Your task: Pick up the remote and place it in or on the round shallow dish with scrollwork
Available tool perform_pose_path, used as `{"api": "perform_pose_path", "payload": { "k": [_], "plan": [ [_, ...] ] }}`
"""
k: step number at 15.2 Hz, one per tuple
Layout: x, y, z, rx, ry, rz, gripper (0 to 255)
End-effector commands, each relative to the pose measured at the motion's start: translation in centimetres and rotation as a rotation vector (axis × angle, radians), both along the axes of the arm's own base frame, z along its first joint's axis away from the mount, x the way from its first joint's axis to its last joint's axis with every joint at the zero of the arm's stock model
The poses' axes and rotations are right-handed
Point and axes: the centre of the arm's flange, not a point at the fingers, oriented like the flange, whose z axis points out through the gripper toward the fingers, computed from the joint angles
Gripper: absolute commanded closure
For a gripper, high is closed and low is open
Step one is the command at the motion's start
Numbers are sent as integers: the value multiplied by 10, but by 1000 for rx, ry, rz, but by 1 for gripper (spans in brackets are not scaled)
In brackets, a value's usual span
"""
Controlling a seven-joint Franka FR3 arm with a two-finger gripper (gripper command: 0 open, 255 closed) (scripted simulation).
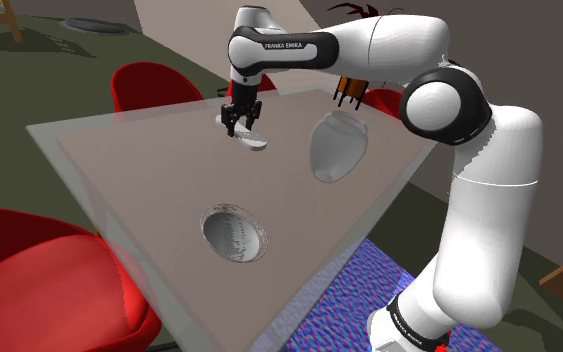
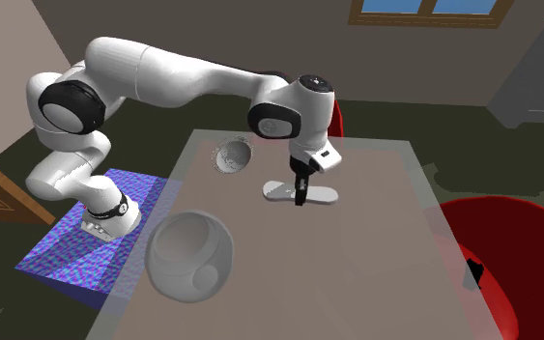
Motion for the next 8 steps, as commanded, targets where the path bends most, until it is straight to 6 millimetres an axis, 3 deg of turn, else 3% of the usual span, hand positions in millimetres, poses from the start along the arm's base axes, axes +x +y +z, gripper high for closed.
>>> {"api": "perform_pose_path", "payload": {
  "k": [1,8],
  "plan": [
    [1,-1,11,0,0,0,255],
    [-73,55,12,0,0,0,255]
  ]
}}
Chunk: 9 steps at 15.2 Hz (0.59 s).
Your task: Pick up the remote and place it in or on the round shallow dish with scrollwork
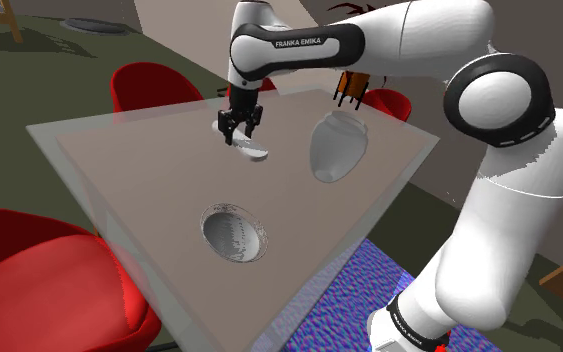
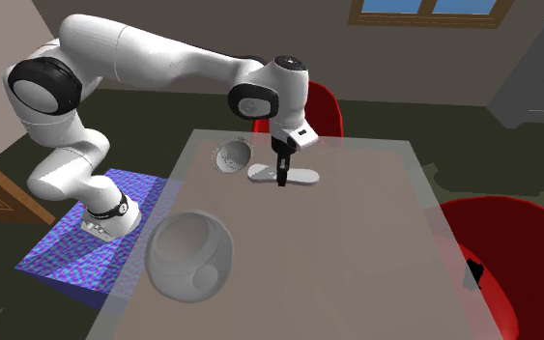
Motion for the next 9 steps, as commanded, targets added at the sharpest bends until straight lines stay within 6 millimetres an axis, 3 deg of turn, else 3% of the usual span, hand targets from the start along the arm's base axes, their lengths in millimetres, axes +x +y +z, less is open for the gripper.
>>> {"api": "perform_pose_path", "payload": {
  "k": [1,9],
  "plan": [
    [-24,15,-2,0,0,0,255],
    [-109,78,-1,0,0,0,255]
  ]
}}
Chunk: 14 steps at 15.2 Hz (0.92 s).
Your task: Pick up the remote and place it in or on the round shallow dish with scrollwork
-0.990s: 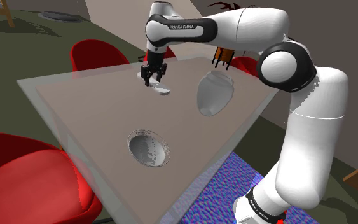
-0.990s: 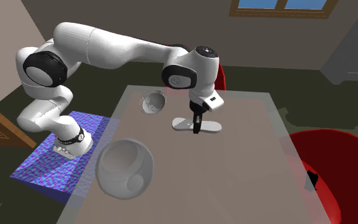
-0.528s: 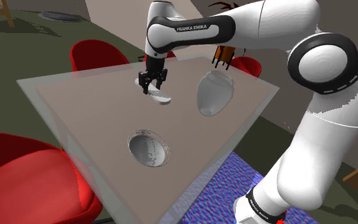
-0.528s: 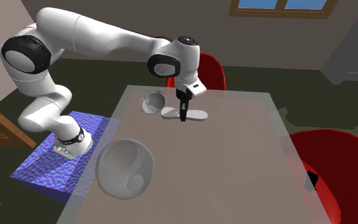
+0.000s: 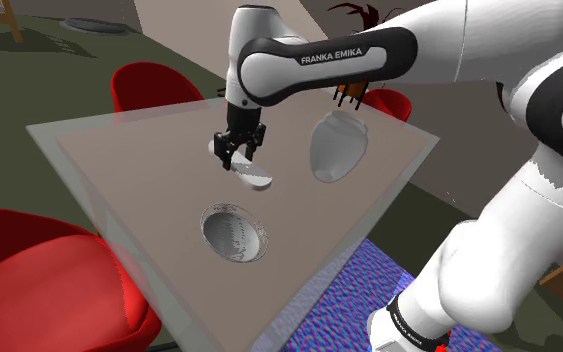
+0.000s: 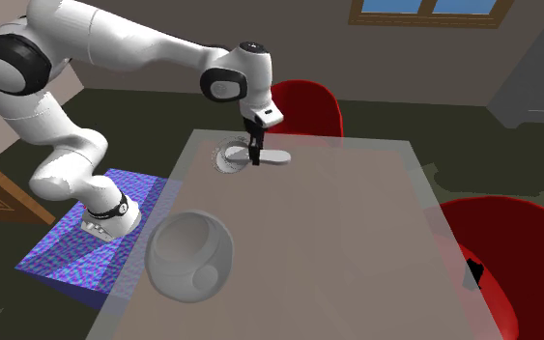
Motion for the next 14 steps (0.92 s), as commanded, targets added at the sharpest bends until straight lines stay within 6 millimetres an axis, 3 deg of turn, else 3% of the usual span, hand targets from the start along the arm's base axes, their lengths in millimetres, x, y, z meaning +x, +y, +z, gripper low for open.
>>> {"api": "perform_pose_path", "payload": {
  "k": [1,11,14],
  "plan": [
    [-20,17,0,0,0,-1,255],
    [-124,94,2,0,0,-1,255],
    [-124,94,-14,0,0,-1,255]
  ]
}}
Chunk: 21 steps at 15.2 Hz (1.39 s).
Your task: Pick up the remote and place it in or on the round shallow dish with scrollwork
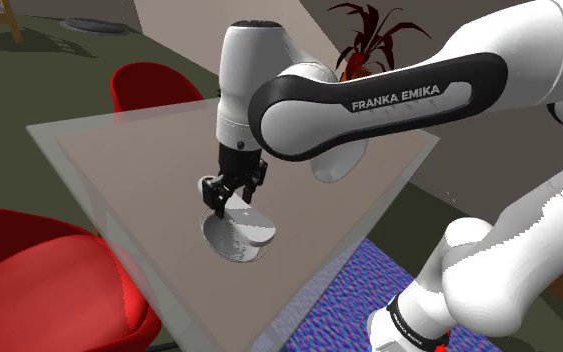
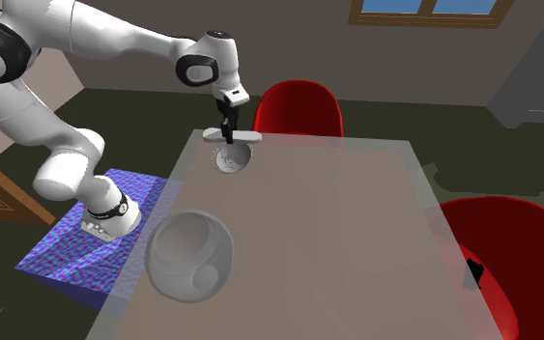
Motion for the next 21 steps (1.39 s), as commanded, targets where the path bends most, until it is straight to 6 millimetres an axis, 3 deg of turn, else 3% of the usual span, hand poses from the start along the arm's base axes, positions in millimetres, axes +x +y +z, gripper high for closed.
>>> {"api": "perform_pose_path", "payload": {
  "k": [1,11,19,20,21],
  "plan": [
    [-1,1,-10,0,0,-1,255],
    [-1,1,-63,0,0,-1,255],
    [-1,1,-64,0,0,-1,255],
    [-1,1,-64,0,0,-1,0],
    [-1,1,-65,0,0,-1,0]
  ]
}}
